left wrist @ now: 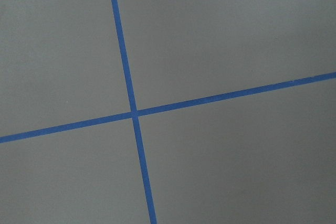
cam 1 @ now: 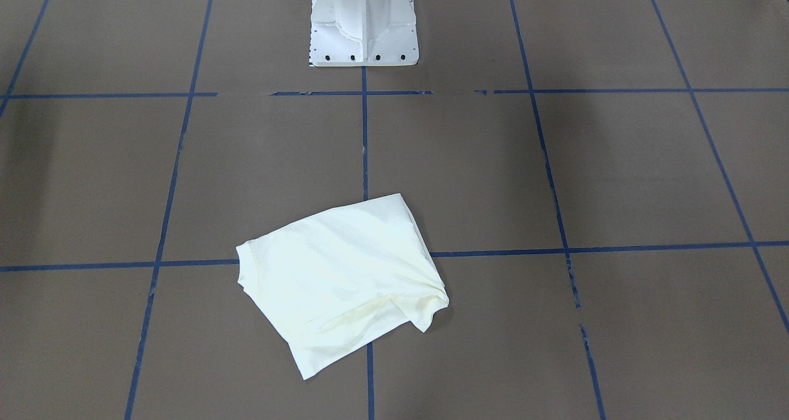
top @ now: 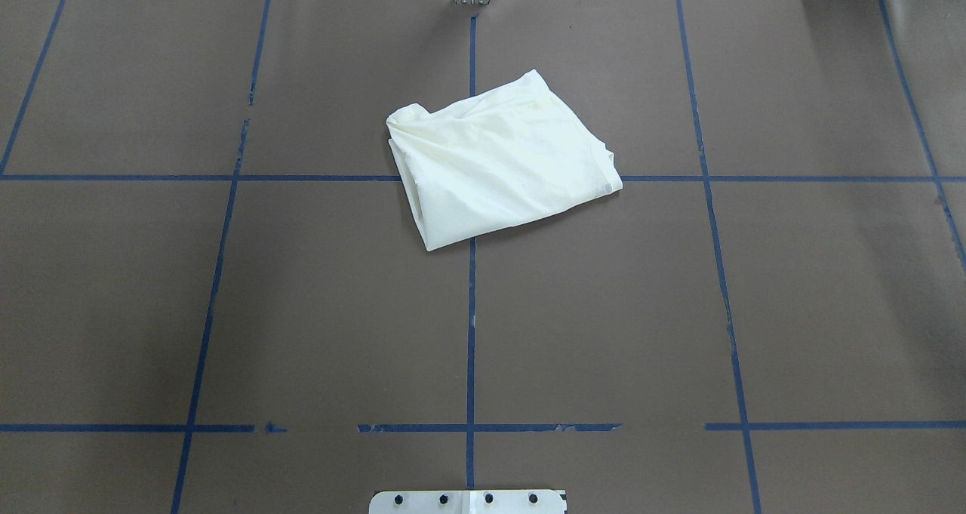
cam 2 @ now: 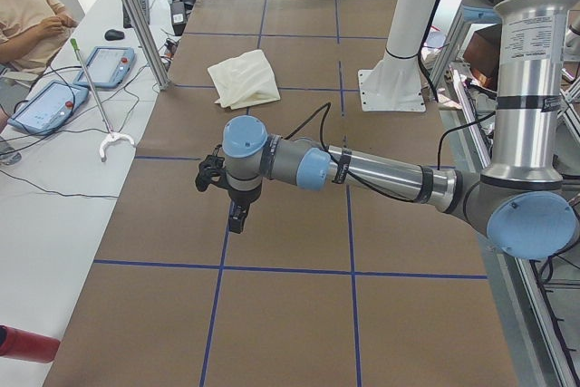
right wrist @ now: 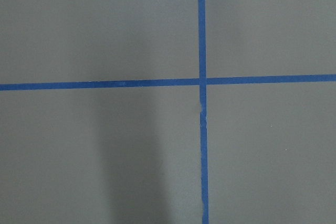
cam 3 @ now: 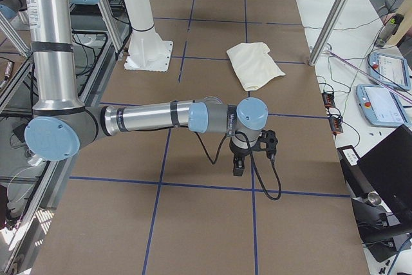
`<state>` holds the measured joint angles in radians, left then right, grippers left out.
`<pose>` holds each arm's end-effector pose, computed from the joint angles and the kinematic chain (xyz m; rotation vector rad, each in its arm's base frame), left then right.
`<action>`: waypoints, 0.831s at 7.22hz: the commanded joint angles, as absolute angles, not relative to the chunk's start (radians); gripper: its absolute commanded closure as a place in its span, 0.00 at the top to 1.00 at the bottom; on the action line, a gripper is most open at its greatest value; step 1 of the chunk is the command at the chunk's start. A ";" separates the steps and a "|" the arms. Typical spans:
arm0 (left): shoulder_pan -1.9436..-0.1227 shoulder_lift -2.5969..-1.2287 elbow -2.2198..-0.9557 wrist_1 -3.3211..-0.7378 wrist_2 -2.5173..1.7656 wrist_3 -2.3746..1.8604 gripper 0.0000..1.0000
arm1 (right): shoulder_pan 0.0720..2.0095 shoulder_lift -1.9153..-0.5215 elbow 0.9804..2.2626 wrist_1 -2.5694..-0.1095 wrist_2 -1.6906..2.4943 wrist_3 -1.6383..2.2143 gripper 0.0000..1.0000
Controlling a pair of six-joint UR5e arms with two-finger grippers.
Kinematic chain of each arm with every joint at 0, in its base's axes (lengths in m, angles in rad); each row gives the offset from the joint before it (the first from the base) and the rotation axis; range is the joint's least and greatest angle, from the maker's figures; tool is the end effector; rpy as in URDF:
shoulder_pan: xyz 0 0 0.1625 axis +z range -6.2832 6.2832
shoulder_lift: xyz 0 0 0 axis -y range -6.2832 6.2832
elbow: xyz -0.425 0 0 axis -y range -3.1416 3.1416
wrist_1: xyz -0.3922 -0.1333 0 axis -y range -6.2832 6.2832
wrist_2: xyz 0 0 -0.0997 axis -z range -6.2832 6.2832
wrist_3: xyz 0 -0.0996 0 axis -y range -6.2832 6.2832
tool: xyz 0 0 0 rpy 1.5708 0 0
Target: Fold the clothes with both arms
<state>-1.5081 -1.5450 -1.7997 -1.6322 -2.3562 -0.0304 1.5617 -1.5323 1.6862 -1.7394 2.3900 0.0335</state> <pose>-0.0322 -0.4908 0.5502 0.2142 0.7918 0.1343 0.0560 -0.5031 0.5965 -0.0313 -0.8187 0.0290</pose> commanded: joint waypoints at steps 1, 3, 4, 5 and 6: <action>-1.508 -1.546 -1.805 -1.632 -2.356 -0.029 1.00 | 1.562 -1.532 1.686 -1.740 2.393 0.034 1.00; -1.508 -1.545 -1.816 -1.631 -2.353 -0.029 1.00 | 1.562 -1.532 1.686 -1.740 2.395 0.032 1.00; -1.506 -1.543 -1.813 -1.631 -2.353 -0.029 1.00 | 1.562 -1.532 1.686 -1.740 2.395 0.032 1.00; -1.506 -1.525 -1.813 -1.631 -2.352 -0.028 1.00 | 1.562 -1.532 1.686 -1.740 2.395 0.032 1.00; -1.506 -1.519 -1.816 -1.629 -2.352 -0.028 1.00 | 1.562 -1.532 1.686 -1.740 2.393 0.032 1.00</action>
<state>-1.5067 -1.5298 -1.8142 -1.6302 -2.3523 -0.0282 1.5616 -1.5324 1.6859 -1.7395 2.3941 0.0323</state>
